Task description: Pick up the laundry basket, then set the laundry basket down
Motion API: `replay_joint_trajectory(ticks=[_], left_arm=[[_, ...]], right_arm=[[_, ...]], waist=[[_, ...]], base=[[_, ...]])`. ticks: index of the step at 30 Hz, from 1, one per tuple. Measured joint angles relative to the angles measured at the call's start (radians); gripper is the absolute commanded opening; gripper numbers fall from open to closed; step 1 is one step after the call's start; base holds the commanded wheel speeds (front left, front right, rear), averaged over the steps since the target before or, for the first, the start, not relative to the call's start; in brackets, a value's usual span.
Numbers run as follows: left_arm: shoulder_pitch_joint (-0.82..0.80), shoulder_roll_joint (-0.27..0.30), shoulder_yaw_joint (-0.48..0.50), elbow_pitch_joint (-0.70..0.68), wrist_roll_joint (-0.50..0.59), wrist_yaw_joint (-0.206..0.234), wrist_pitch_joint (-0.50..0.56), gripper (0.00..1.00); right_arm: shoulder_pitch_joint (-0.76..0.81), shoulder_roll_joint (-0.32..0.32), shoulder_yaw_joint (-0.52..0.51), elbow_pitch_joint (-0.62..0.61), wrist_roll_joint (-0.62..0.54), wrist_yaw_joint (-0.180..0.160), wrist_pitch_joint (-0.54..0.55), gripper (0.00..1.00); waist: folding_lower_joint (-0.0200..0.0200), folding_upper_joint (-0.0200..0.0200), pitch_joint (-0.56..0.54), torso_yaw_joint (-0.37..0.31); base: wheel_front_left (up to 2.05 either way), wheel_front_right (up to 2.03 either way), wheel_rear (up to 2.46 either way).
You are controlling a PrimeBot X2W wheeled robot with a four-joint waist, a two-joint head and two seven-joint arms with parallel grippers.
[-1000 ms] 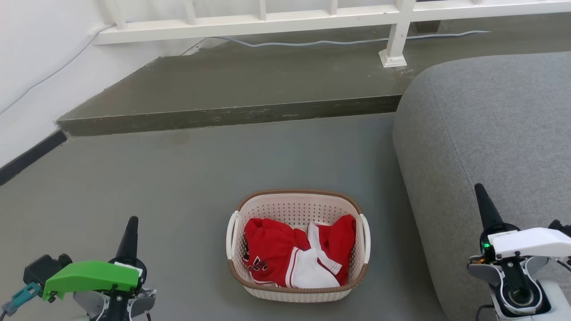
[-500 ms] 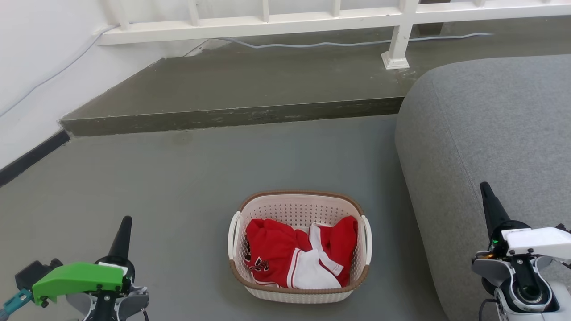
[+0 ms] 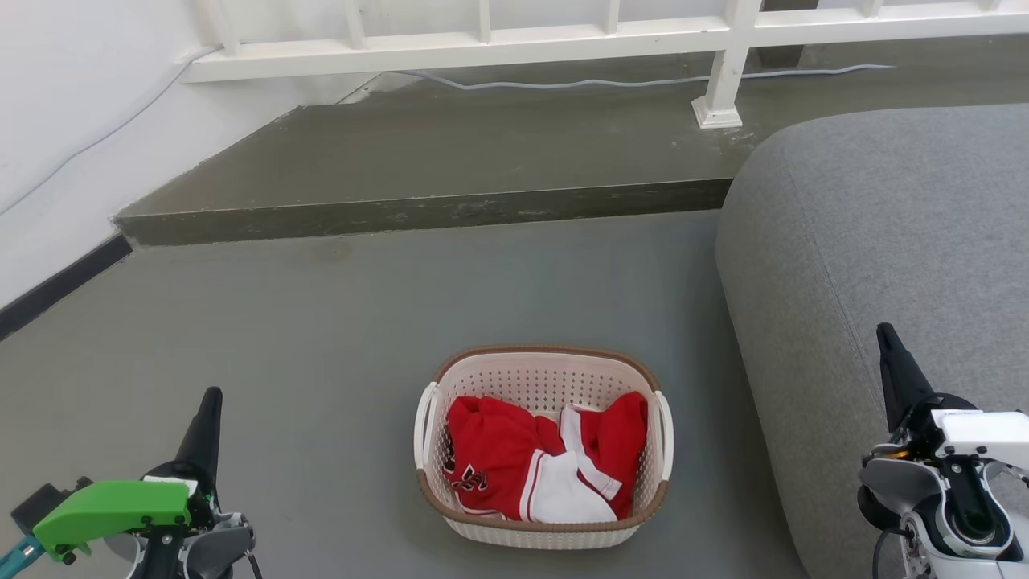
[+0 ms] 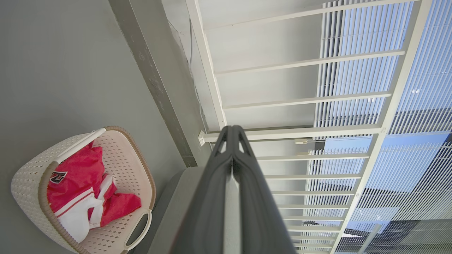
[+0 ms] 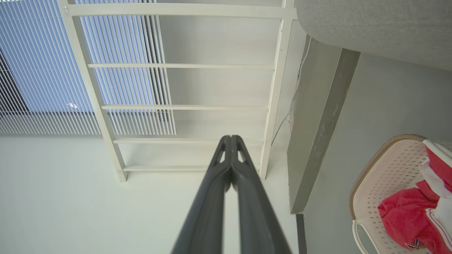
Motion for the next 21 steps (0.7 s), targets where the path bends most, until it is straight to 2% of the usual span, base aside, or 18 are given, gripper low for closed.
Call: replay_joint_trajectory(ticks=[6,21], left_arm=[[0.000,0.000,0.013,0.000,-0.058,-0.004,0.016,0.00],[0.000,0.000,0.015,0.000,-0.059,-0.006,0.019,0.00]], right_arm=[[-0.001,0.005,-0.016,0.003,0.058,0.000,0.018,0.00],[-0.001,0.007,-0.019,0.004,0.058,0.000,0.019,0.00]], waist=[[0.0000,0.0001,-0.002,0.003],[0.0000,0.0000,-0.002,0.003]], base=[[0.00,0.00,0.00],[0.00,0.00,0.00]])
